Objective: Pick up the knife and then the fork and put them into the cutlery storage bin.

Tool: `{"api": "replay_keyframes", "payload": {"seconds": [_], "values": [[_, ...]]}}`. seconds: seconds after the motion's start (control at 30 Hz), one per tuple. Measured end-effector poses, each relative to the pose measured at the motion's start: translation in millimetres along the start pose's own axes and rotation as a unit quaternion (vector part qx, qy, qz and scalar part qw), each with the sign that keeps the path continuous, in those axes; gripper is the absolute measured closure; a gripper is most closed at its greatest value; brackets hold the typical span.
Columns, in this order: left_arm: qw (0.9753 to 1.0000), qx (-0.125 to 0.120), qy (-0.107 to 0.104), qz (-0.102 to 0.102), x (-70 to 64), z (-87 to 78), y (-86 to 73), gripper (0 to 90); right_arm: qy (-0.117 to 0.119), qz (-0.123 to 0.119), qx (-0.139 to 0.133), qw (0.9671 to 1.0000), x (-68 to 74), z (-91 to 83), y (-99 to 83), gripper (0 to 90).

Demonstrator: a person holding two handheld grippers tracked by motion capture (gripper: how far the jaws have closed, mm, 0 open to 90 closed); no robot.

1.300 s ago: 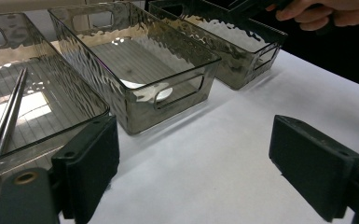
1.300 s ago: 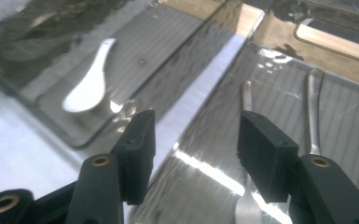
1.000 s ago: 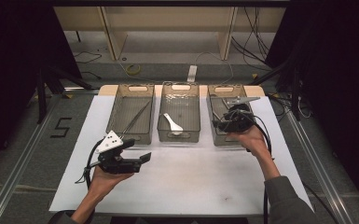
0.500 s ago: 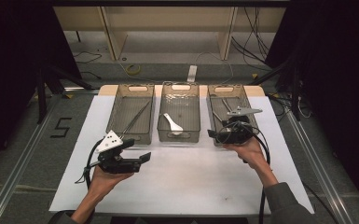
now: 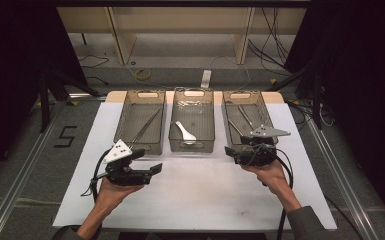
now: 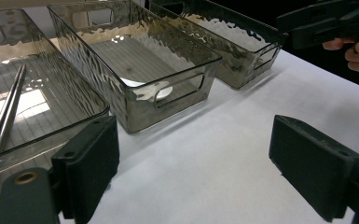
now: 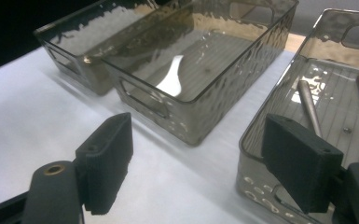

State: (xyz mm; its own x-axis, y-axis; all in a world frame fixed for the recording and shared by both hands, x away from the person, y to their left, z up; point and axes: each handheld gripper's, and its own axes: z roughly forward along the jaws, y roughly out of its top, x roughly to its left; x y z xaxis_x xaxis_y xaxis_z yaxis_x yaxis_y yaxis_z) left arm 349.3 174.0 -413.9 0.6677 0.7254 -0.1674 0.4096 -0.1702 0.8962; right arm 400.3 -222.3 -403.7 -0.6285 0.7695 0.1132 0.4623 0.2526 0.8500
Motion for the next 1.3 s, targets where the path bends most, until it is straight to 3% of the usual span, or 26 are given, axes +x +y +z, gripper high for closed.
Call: {"api": "replay_keyframes", "payload": {"seconds": [0.27, 0.4, 0.87, 1.3], "values": [[1.0000, -0.001, -0.005, 0.000, -0.5, -0.8, 0.1, 15.5, 0.022, 0.025, -0.029, 0.9990, 6.3, -17.3, -16.4, 26.3], [1.0000, -0.002, -0.007, -0.002, 0.0, -1.4, 0.1, 15.5, 0.026, 0.019, -0.025, 0.9992, 12.0, -20.2, -27.7, 25.4], [0.9999, -0.003, -0.013, -0.008, 0.0, 0.0, 0.2, 15.5, 0.030, 0.023, -0.052, 0.9979, 21.0, -35.5, -48.2, 22.4], [0.9998, -0.004, -0.018, -0.012, 0.3, -0.8, 0.0, 15.5, 0.026, 0.017, -0.048, 0.9984, 26.3, -40.7, -60.3, 21.7]]}}
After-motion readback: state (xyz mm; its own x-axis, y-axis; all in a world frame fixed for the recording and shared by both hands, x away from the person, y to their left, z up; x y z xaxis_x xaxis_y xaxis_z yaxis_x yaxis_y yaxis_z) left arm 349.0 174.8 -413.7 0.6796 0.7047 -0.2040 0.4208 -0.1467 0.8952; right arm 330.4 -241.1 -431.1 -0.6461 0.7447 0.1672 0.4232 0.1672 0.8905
